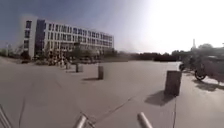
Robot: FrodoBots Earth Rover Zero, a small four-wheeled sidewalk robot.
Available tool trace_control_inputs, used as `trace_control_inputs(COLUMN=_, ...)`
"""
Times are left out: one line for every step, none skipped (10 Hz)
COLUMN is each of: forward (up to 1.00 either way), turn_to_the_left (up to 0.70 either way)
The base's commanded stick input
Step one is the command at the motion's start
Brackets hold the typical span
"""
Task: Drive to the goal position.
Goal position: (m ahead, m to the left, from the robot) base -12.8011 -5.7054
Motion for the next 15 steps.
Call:
trace_control_inputs(forward=1.00, turn_to_the_left=-0.40)
trace_control_inputs(forward=1.00, turn_to_the_left=-0.40)
trace_control_inputs(forward=1.00, turn_to_the_left=-0.40)
trace_control_inputs(forward=1.00, turn_to_the_left=-0.40)
trace_control_inputs(forward=1.00, turn_to_the_left=-0.40)
trace_control_inputs(forward=1.00, turn_to_the_left=-0.40)
trace_control_inputs(forward=1.00, turn_to_the_left=-0.40)
trace_control_inputs(forward=1.00, turn_to_the_left=-0.40)
trace_control_inputs(forward=1.00, turn_to_the_left=-0.40)
trace_control_inputs(forward=1.00, turn_to_the_left=-0.40)
trace_control_inputs(forward=1.00, turn_to_the_left=-0.40)
trace_control_inputs(forward=1.00, turn_to_the_left=-0.38)
trace_control_inputs(forward=1.00, turn_to_the_left=0.00)
trace_control_inputs(forward=1.00, turn_to_the_left=0.00)
trace_control_inputs(forward=1.00, turn_to_the_left=0.00)
